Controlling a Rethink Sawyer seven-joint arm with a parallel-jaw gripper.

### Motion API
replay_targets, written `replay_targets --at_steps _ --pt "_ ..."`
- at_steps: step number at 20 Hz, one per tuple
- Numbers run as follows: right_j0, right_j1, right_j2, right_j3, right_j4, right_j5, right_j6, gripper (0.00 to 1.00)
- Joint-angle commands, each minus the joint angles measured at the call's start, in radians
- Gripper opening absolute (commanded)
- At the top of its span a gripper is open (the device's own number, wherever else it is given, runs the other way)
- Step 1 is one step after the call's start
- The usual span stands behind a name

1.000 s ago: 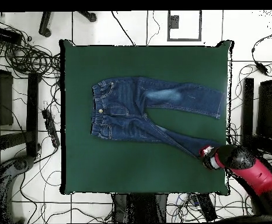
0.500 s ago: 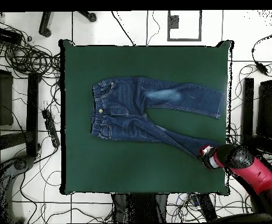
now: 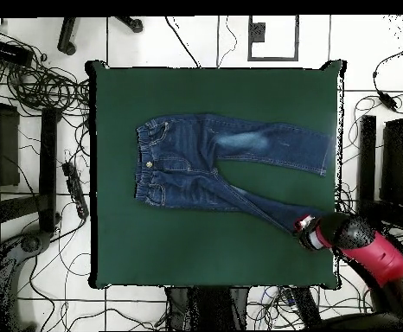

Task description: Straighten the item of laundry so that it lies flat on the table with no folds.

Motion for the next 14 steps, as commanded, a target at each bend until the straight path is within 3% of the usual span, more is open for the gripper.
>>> replay_targets --at_steps 1,6,14 --pt "0.066 0.269 0.046 -0.171 -0.044 -0.212 0.085 0.00" --pt "0.059 0.280 0.046 -0.251 -0.054 -0.132 0.031 0.00" --pt "0.088 0.300 0.021 -0.368 -0.077 0.021 0.041 0.00"
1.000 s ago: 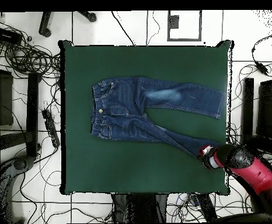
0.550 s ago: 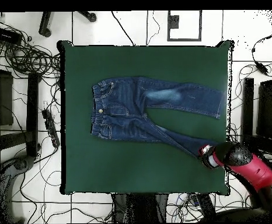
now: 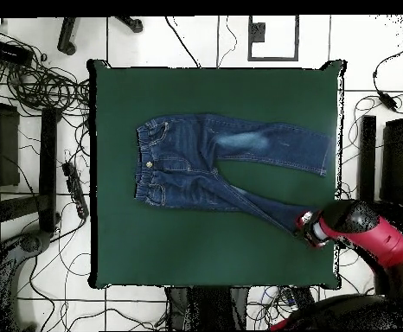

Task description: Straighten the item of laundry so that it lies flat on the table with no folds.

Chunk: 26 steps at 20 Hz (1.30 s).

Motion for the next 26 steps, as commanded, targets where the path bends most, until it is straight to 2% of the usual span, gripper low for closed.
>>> replay_targets --at_steps 1,5,9,10,15,21,26 --pt "0.061 0.227 0.037 -0.224 -0.085 -0.184 0.046 0.00" --pt "0.090 0.237 0.004 -0.282 -0.119 -0.148 0.070 0.00" --pt "0.081 0.244 0.007 -0.333 -0.105 -0.094 0.066 0.00" --pt "0.081 0.246 0.003 -0.362 -0.101 -0.040 0.059 0.00" --pt "0.069 0.252 0.004 -0.463 -0.090 0.074 0.047 0.00" --pt "0.049 0.227 0.030 -0.522 -0.067 0.080 0.047 0.00" --pt "0.051 0.203 0.025 -0.544 -0.088 0.077 0.033 0.00"
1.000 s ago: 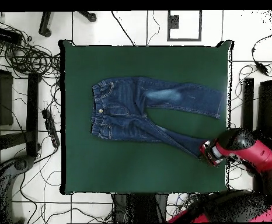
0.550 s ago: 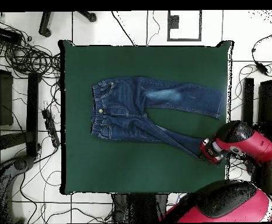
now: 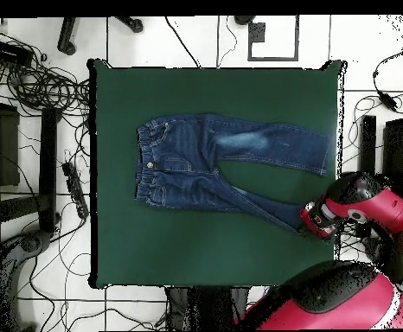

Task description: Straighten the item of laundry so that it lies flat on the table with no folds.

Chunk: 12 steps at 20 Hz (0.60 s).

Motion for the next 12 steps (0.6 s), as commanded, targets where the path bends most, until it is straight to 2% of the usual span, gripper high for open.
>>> replay_targets --at_steps 1,4,12 --pt "0.006 0.028 0.063 -0.200 -0.059 -0.332 0.036 0.00" --pt "0.026 0.018 0.037 -0.218 -0.087 -0.302 0.031 0.00" --pt "0.053 -0.047 0.019 -0.181 -0.116 -0.298 0.024 0.00"
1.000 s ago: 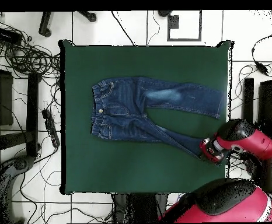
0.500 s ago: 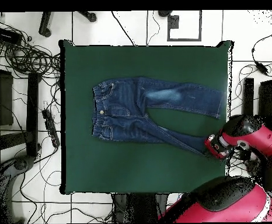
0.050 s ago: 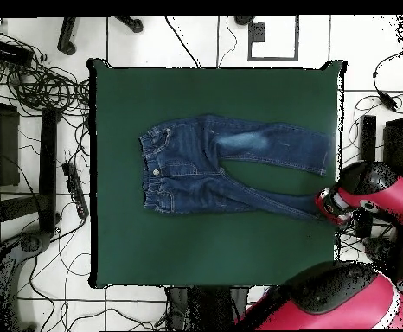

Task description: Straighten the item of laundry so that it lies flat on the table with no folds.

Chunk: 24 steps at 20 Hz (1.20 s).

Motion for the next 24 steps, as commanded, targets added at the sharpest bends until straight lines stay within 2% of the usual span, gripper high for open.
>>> replay_targets --at_steps 1,7,11,15,18,24 --pt "0.050 -0.041 0.017 -0.078 -0.084 -0.219 0.024 0.00" --pt "0.077 -0.063 -0.008 -0.103 -0.095 -0.139 0.044 0.00" --pt "0.089 -0.092 -0.032 -0.084 -0.096 -0.091 0.055 0.00" --pt "0.109 -0.116 -0.090 -0.056 -0.111 -0.011 0.066 0.00" --pt "0.153 -0.133 -0.176 -0.011 -0.142 0.035 0.109 0.00" --pt "0.192 -0.109 -0.229 0.027 -0.125 -0.007 0.195 0.00"
